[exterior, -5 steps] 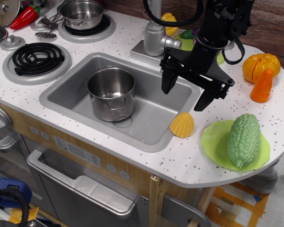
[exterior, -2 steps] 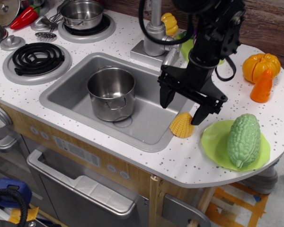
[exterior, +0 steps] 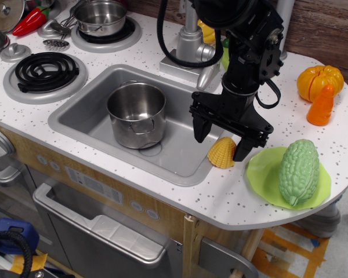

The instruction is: Put corn in pot which is in sink

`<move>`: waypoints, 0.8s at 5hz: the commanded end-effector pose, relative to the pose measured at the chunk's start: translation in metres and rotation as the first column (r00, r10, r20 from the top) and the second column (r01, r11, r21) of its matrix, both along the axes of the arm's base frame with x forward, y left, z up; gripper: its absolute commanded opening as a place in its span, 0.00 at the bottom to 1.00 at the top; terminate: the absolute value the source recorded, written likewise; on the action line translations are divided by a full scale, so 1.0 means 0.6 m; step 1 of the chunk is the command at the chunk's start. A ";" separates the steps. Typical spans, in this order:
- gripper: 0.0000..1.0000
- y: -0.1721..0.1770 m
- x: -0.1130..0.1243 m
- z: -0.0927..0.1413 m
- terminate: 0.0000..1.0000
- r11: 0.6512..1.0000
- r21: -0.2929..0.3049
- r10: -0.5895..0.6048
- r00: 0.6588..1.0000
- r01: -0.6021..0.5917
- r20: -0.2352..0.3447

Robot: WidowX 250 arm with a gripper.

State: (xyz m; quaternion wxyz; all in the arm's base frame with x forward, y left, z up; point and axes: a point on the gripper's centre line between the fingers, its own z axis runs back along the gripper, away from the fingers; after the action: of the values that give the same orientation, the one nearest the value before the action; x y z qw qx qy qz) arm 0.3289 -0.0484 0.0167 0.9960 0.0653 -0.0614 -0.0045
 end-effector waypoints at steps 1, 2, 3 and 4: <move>0.00 -0.002 0.008 0.005 0.00 1.000 -0.013 0.021 0.999 -0.020 0.049; 0.00 0.000 0.011 0.010 0.00 1.000 0.003 0.009 0.999 -0.010 0.048; 0.00 0.013 0.014 0.029 0.00 0.998 0.067 -0.020 1.000 0.018 0.022; 0.00 0.053 0.016 0.067 0.00 0.994 0.088 -0.071 0.997 0.071 -0.005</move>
State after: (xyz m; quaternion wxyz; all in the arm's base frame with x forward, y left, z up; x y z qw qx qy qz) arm 0.3328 -0.0025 0.0376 0.9904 0.1233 -0.0250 -0.0577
